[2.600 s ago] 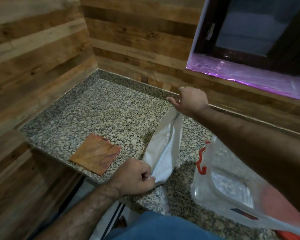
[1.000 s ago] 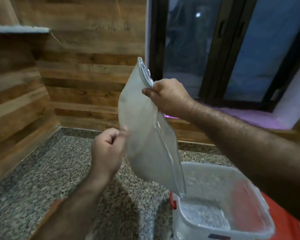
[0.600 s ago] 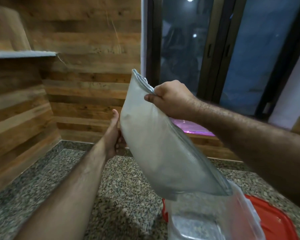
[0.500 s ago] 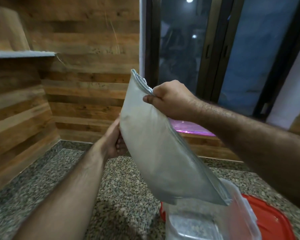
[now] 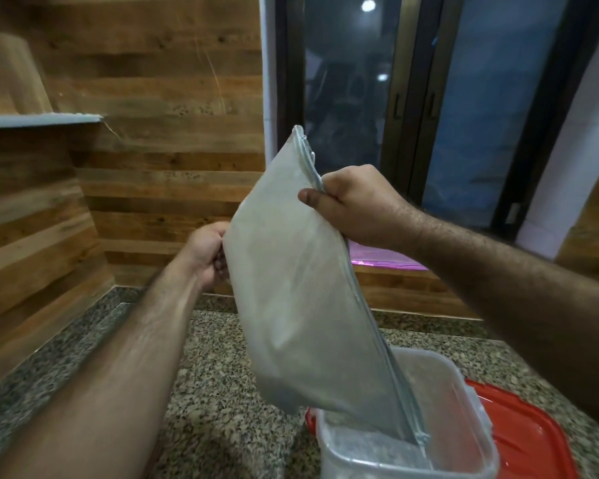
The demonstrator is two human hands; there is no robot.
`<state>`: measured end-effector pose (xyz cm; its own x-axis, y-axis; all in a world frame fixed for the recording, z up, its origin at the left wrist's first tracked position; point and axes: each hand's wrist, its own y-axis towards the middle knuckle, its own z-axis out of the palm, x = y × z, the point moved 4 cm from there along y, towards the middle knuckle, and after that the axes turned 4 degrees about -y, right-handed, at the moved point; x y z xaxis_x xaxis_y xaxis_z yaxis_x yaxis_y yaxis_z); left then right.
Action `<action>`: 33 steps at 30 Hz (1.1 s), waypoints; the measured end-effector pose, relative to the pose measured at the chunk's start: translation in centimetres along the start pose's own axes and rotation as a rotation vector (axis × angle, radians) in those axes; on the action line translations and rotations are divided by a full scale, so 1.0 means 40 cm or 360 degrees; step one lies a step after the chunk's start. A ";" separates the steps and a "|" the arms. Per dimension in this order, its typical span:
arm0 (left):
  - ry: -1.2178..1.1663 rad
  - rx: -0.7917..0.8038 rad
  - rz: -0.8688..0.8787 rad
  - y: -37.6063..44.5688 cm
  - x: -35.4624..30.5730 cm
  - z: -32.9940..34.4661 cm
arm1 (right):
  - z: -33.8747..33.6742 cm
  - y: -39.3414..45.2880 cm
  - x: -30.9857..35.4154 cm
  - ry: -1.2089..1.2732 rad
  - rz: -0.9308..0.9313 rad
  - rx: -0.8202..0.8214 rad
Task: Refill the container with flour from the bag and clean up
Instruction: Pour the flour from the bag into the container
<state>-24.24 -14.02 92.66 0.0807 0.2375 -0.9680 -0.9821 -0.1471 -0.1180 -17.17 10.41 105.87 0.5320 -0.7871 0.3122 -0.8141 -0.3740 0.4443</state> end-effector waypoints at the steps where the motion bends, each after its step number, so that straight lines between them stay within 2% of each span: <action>1: 0.0001 -0.0050 0.0052 -0.009 -0.020 -0.004 | -0.001 -0.006 -0.009 0.0018 -0.0002 -0.0009; 6: -0.0029 -0.0202 0.0352 -0.045 -0.086 0.003 | 0.012 -0.022 -0.072 0.0113 0.0036 -0.0112; 10: -0.0025 -0.0290 0.0520 -0.070 -0.092 0.031 | 0.030 -0.039 -0.127 0.0297 0.0168 -0.0065; 13: 0.0008 -0.0292 0.0602 -0.089 -0.088 0.064 | 0.047 -0.054 -0.175 0.0225 0.0238 -0.0054; 27: 0.0191 -0.0246 0.0627 -0.150 -0.017 0.162 | 0.154 -0.157 -0.339 0.0319 0.0416 -0.0005; 33: 0.0267 -0.0199 0.0660 -0.167 -0.008 0.204 | 0.202 -0.206 -0.409 0.0608 0.0616 -0.0095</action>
<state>-19.08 -5.26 95.57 -0.2777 -0.0231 -0.9604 -0.9100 -0.3141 0.2707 -21.05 22.41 90.32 0.2521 -0.6232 0.7403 -0.9585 -0.0554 0.2798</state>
